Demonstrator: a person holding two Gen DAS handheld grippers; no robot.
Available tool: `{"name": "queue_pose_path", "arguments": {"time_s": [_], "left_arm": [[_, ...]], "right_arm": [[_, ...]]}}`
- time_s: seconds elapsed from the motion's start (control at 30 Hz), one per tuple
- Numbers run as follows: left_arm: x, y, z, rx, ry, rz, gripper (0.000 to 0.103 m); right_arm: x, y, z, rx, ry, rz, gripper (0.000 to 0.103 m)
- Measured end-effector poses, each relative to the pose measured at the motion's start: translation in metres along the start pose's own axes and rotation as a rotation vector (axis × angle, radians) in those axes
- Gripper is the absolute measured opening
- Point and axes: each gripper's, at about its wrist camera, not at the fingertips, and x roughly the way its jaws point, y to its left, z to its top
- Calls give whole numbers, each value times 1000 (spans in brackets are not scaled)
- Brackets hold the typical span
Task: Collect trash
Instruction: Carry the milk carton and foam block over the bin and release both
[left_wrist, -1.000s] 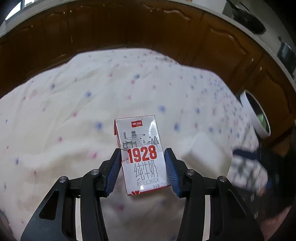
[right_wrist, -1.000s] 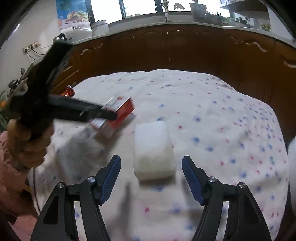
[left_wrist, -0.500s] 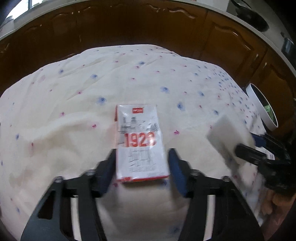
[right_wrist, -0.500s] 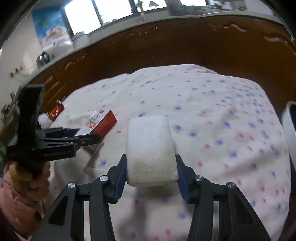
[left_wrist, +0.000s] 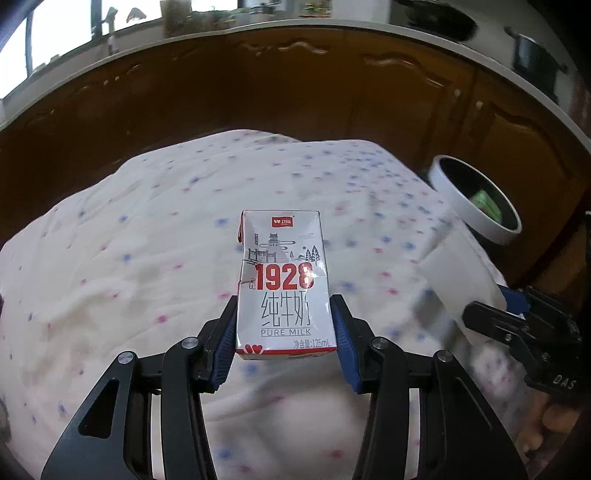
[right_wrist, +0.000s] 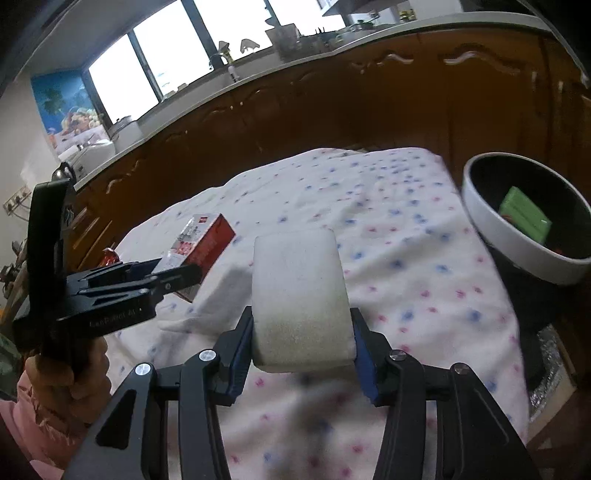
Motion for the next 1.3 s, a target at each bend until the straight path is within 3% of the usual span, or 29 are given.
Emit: {"name": "queue_pose_path", "arguments": {"time_s": [0.47, 1.3], "left_arm": [[-8, -74, 13, 104, -20, -74, 46], [-5, -141, 57, 179, -51, -146, 46]], "right_arm": [[-52, -44, -2, 82, -100, -64, 49], [-98, -117, 9, 189, -211, -184, 49]]}}
